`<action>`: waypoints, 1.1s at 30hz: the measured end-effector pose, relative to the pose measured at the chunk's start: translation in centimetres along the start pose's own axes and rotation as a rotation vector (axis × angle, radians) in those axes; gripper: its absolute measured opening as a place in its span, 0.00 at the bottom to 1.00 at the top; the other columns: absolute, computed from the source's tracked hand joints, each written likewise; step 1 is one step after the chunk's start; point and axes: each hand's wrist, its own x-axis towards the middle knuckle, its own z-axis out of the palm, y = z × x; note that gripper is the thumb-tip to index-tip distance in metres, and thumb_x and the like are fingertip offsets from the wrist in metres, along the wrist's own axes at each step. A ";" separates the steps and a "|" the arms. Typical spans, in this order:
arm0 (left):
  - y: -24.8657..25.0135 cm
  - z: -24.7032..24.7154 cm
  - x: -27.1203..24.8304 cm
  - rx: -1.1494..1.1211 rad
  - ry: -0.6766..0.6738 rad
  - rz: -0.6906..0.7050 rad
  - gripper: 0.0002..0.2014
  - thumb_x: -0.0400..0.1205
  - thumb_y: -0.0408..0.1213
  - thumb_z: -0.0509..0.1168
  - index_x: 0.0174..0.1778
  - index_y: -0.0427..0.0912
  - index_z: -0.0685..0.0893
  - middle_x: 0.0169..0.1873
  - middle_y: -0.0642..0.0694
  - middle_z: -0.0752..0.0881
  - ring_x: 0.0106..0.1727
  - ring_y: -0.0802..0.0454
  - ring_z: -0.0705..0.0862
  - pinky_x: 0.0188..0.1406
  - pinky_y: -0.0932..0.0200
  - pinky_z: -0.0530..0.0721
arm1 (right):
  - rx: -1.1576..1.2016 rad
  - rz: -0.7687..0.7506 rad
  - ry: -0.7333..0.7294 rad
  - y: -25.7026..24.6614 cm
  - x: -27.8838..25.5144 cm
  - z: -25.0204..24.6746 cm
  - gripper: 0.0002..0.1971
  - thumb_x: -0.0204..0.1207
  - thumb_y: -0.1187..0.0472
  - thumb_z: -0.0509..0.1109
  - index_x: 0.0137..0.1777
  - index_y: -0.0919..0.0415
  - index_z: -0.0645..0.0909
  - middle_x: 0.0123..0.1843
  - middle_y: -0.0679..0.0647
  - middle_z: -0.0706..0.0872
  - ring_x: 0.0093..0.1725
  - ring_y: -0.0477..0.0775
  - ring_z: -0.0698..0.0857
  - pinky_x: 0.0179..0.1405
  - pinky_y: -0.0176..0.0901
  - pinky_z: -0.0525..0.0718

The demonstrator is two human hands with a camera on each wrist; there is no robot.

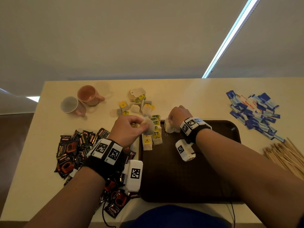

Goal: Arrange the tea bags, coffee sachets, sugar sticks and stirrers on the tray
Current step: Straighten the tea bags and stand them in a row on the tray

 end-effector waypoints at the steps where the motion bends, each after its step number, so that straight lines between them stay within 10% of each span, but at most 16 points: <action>1: -0.1 0.0 0.0 -0.002 -0.002 -0.006 0.07 0.78 0.40 0.77 0.35 0.54 0.89 0.33 0.60 0.88 0.39 0.66 0.83 0.44 0.60 0.78 | 0.007 -0.015 -0.001 -0.2 -0.1 0.0 0.11 0.73 0.56 0.76 0.55 0.51 0.88 0.57 0.55 0.84 0.61 0.59 0.79 0.60 0.53 0.83; 16: -0.2 0.2 -0.2 0.015 0.006 -0.003 0.09 0.79 0.41 0.76 0.35 0.58 0.86 0.36 0.61 0.87 0.39 0.66 0.83 0.43 0.60 0.78 | 0.000 -0.152 0.109 -0.2 -2.7 -1.3 0.08 0.76 0.54 0.72 0.49 0.54 0.89 0.56 0.50 0.80 0.59 0.55 0.74 0.60 0.53 0.79; 23: 0.0 0.5 -0.5 -0.001 0.001 -0.013 0.11 0.79 0.39 0.76 0.33 0.58 0.86 0.27 0.66 0.84 0.32 0.71 0.82 0.39 0.59 0.78 | 0.070 -0.141 -0.108 -0.1 -3.2 -0.3 0.07 0.76 0.59 0.73 0.51 0.57 0.90 0.49 0.53 0.90 0.49 0.54 0.87 0.51 0.48 0.89; 33: -0.1 0.4 -0.3 -0.003 -0.010 -0.012 0.09 0.79 0.40 0.76 0.35 0.56 0.87 0.24 0.70 0.84 0.29 0.72 0.81 0.36 0.61 0.75 | 0.164 -0.123 0.067 0.3 -2.0 0.9 0.06 0.76 0.58 0.76 0.51 0.57 0.88 0.46 0.51 0.87 0.46 0.51 0.82 0.47 0.40 0.80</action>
